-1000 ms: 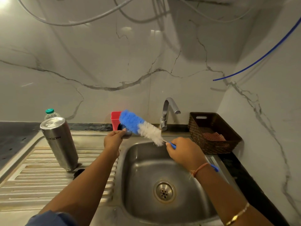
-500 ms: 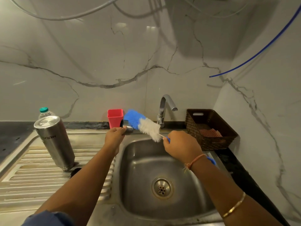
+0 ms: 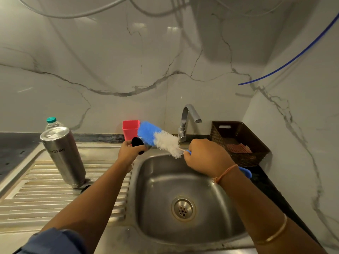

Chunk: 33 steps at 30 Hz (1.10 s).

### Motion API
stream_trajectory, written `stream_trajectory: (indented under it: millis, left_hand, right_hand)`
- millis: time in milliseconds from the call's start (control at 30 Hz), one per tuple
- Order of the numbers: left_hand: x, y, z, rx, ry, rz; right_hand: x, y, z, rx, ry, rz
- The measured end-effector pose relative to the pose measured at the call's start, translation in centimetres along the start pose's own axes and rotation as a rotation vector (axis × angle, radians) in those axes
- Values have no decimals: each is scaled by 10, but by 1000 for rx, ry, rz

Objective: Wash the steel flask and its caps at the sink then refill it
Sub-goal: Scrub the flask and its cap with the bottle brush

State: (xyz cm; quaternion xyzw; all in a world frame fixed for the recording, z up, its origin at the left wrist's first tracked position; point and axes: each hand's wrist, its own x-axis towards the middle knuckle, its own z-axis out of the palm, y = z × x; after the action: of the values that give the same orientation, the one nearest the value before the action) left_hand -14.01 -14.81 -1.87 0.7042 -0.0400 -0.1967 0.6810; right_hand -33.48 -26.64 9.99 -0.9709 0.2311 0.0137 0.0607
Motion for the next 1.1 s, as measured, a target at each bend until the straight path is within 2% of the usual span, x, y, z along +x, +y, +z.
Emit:
stream_trajectory:
  millis: [133,233,433,500,633,767,900,967,1100]
  left_hand:
    - [-8,-7,3,189,-90,95]
    - [-10,-8,9,328,-159,204]
    - [-2,2,7,215,40,138]
    - [-5,1,9,233,16,187]
    - [-14,0,16,325,-142,361]
    - [-15,-1,9,200,-287,402]
    - [-23,3,2,177,-383,411]
    - [-26,4,3,96,-396,349]
    - [-28,6,6,-305,-411,148]
  right_hand:
    - [-2,-2,-8,-85,24,3]
    - [4,-1,-4,-43,58,29]
    - [-7,-3,5,28,35,-28]
    - [-8,-2,2,34,41,-23]
    - [8,11,-6,110,24,37]
    - [23,35,-21,319,-55,100]
    - [29,66,-31,665,-181,167]
    - [33,79,-28,805,-293,206]
    - [36,90,-9,1090,-445,275]
